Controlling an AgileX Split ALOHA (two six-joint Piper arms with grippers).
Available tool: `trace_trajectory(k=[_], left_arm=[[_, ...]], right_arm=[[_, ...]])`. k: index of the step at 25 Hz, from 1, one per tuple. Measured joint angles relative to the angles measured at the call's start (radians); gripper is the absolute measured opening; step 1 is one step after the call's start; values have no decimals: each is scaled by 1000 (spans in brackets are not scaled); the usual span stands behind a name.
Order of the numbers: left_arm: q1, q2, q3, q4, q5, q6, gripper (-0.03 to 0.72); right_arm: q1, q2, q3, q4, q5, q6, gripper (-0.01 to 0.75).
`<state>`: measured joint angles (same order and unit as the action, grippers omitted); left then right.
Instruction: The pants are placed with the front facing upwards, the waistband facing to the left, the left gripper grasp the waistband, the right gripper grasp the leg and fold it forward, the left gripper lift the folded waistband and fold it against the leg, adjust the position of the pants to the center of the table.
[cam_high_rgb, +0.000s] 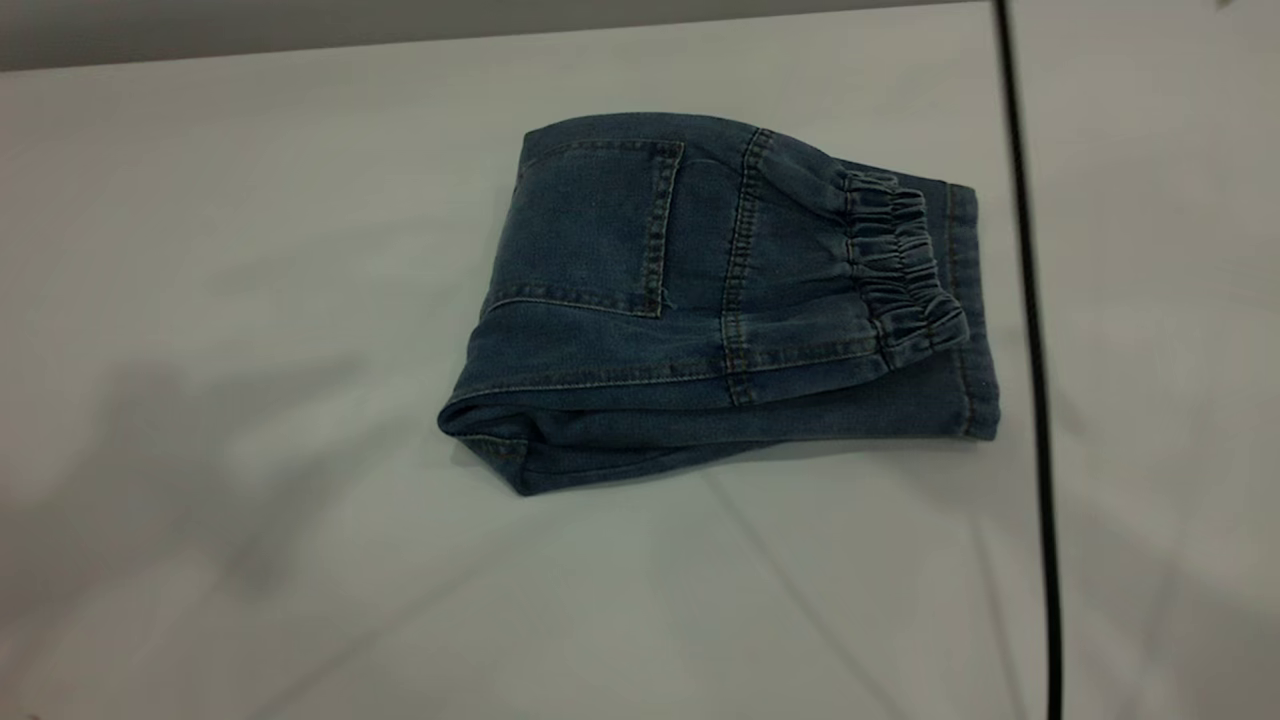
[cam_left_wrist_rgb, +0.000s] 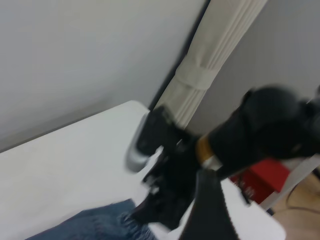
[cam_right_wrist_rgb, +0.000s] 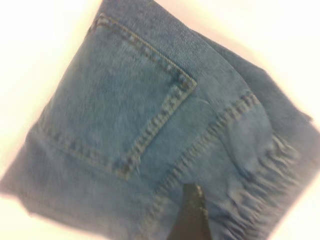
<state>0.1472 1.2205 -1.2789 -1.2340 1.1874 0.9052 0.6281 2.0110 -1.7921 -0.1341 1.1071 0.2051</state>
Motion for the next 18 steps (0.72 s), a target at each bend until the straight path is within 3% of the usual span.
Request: trace_trajectory(k=[4, 10, 18], left_arm=[[0, -86, 0, 99, 0, -59, 475], [0, -274, 0, 295, 25, -222, 475], [0, -546, 0, 562, 34, -495, 475]], right_arm=[[1, -98, 0, 43, 112, -134, 505], [2, -239, 12, 221, 119, -270, 505], [32, -436, 12, 436, 118, -276, 505]])
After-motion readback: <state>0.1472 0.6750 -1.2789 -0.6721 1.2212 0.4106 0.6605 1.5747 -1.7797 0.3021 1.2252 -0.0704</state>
